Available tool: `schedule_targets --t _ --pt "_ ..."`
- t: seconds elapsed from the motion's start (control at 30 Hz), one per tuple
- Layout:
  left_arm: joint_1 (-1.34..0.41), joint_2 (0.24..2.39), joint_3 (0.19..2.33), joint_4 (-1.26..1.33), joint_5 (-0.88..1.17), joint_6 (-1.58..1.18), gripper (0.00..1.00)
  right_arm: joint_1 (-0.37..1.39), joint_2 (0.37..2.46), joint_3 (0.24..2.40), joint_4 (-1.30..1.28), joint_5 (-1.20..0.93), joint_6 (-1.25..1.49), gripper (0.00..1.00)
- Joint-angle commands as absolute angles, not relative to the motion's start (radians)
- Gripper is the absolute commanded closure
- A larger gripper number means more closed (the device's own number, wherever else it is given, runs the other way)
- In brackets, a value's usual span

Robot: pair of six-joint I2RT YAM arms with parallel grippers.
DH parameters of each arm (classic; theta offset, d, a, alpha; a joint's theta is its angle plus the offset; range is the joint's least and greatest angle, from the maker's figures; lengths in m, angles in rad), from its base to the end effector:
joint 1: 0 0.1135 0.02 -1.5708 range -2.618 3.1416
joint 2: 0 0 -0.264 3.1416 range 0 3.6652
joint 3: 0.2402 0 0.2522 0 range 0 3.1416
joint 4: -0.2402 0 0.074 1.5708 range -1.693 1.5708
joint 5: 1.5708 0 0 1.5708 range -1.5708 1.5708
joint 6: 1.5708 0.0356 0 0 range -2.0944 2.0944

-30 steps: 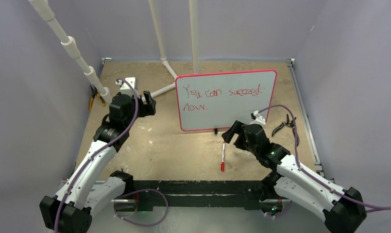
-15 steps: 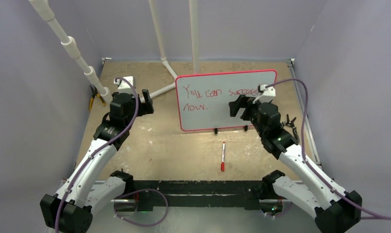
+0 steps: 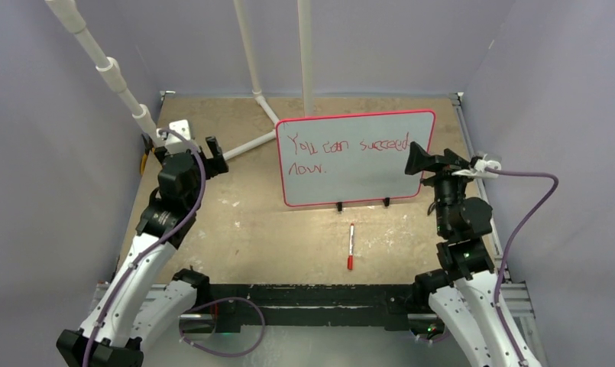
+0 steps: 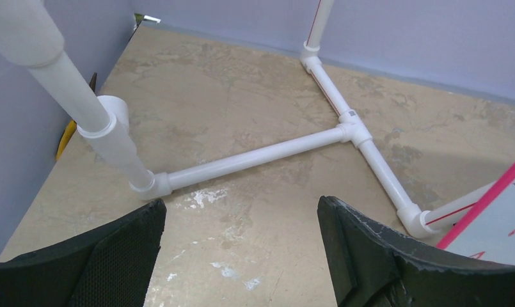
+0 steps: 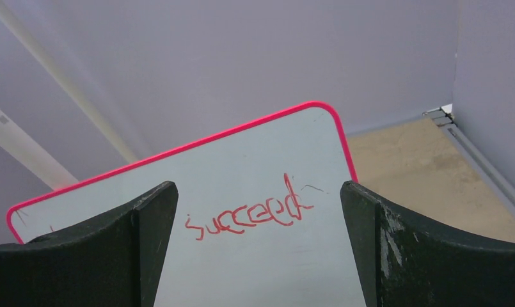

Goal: Write a sentence on the whiteboard
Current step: Reset both arms

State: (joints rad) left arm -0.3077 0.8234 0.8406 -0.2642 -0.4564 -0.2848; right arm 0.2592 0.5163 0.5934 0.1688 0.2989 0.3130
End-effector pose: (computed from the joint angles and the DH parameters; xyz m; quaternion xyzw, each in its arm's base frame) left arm 0.1831 -0.0417 0.3454 -0.1302 0.7699 -0.0041 0.6247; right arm 0.1330 0.0244 0.3488 0.1337 0.6048 0.1322 0.7739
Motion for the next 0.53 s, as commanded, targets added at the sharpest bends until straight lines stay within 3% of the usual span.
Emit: schedule_targets --t 0.0,0.5 --pt "-0.299 0.734 0.793 -0.175 -0.426 -0.251 0.13 0.258 0.490 0.561 0.271 0.335 0.250 0.01" --pt "-0.300 0.683 0.770 -0.176 -0.418 -0.234 0.11 0.258 0.511 0.569 0.263 0.331 0.247 0.01"
